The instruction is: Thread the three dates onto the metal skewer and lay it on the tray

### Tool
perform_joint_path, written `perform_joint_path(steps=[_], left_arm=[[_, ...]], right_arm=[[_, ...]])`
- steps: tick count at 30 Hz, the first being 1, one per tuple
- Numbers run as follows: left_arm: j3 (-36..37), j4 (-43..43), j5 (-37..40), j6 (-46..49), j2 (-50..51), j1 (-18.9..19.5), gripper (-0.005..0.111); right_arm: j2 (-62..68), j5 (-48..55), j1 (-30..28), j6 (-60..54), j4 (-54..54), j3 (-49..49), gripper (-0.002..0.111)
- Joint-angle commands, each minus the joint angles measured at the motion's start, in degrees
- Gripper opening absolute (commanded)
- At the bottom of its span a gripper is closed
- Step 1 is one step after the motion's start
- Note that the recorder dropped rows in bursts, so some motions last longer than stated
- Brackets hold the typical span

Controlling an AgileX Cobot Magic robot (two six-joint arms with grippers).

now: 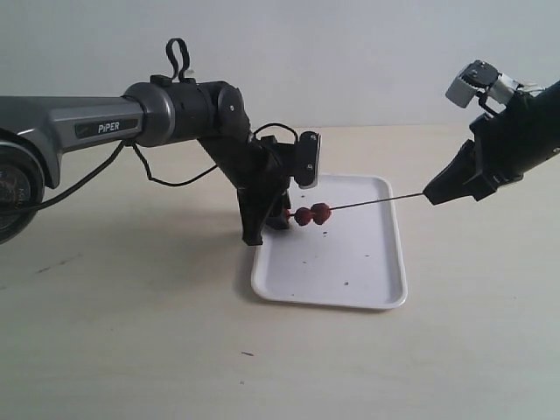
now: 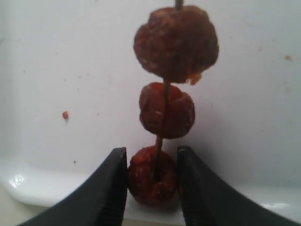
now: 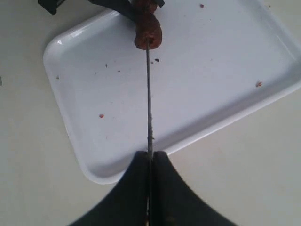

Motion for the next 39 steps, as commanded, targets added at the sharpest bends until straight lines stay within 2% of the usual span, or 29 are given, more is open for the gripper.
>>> perform_joint_path(steps=[1, 4, 9, 18, 32, 39], left_arm=[[0.3, -0.8, -0.2, 0.0, 0.1, -0.1, 0.036], [0.3, -0.7, -0.2, 0.0, 0.1, -0.1, 0.034], [0.3, -0.7, -0.2, 0.0, 0.1, -0.1, 0.019], [0.3, -0.7, -0.2, 0.0, -0.4, -0.1, 0.019], [0.3, -3.9, 0.0, 0.0, -4.5, -0.2, 0.019], [0.3, -3.7, 0.8, 0.2, -5.0, -1.5, 0.019]], right_arm=[[0.4, -0.5, -0.3, -0.2, 1.2, -0.5, 0.0], [0.4, -0.5, -0.3, -0.2, 1.5, -0.5, 0.0], [0.4, -0.5, -0.3, -0.2, 1.5, -0.5, 0.0], [0.4, -0.4, -0.3, -3.8, 6.1, -0.5, 0.0], [0.4, -0.3, -0.3, -3.7, 6.1, -0.5, 0.0], [0.4, -0.3, -0.3, -4.6, 7.8, -0.5, 0.0]])
